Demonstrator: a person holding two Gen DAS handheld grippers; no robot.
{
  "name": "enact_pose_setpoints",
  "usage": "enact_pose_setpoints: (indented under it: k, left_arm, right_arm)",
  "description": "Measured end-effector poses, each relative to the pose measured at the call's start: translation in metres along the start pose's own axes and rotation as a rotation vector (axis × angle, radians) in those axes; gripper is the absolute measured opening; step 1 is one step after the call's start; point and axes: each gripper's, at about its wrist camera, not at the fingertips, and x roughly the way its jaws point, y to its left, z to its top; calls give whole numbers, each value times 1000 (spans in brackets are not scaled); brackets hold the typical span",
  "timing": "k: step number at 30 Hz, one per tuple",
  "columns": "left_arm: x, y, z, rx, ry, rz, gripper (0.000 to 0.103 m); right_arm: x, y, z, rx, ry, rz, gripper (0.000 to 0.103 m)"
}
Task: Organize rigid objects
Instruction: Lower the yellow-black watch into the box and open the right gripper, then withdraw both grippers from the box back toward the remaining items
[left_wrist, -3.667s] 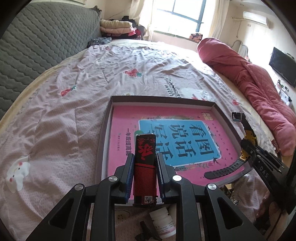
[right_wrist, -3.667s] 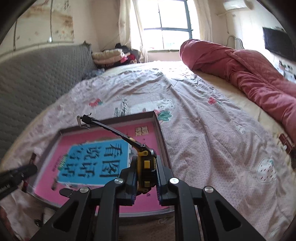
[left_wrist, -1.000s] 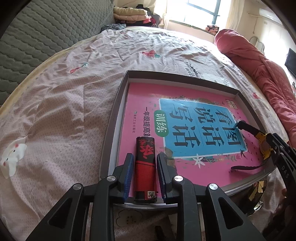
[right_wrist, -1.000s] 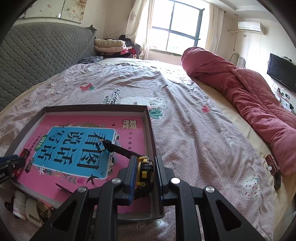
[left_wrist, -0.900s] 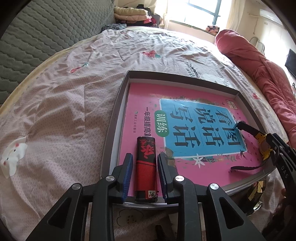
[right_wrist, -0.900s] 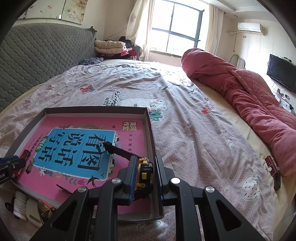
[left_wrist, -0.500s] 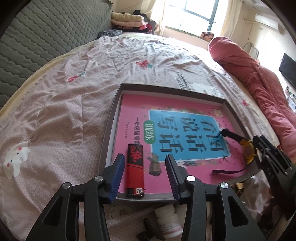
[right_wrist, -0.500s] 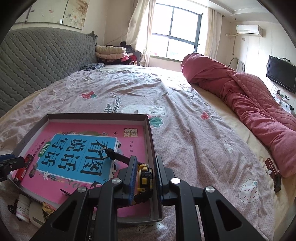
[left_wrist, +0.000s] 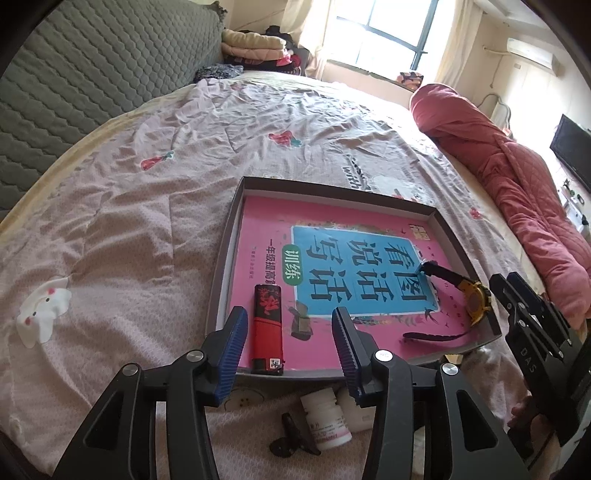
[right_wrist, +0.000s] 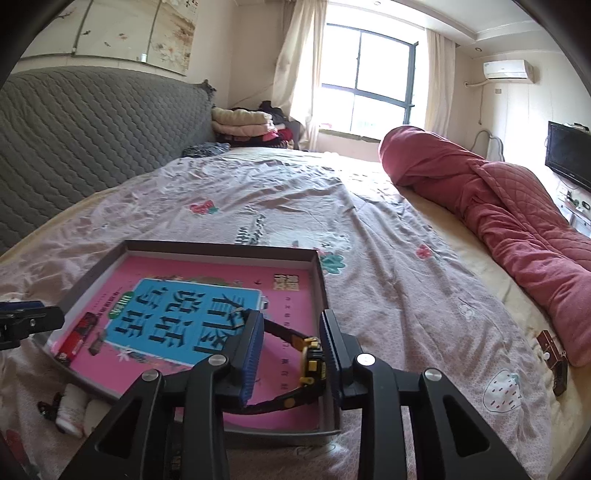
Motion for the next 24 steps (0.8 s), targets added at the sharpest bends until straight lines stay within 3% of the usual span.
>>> enact_pose_setpoints:
  k: [4, 10, 11, 12, 14, 18, 24]
  left_arm:
    - [-9, 1, -2, -10, -7, -9, 49]
    - [-20, 0, -7, -16, -15, -22, 51]
    - [-21, -1, -7, -14, -14, -27, 54]
    - [-23, -1, -8, -12, -17, -26, 65]
    - [-26, -1, -9, -6, -20, -29, 69]
    - [-34, -1, -13, 9, -33, -31, 69]
    - [-39, 6, -14, -9, -30, -39, 69]
  right_arm:
    - [-14, -3, -3, 18, -24, 29, 42]
    - [-31, 3, -11, -8, -25, 24, 43]
    - [-33, 3, -12, -8, -24, 30, 43]
    - [-36, 5, -13, -12, -26, 36, 43]
    - [-39, 6, -16, -11, -24, 43, 43]
    - [-46, 5, -20, 3, -13, 43, 53]
    - [-54, 4, -30, 14, 11, 48, 54]
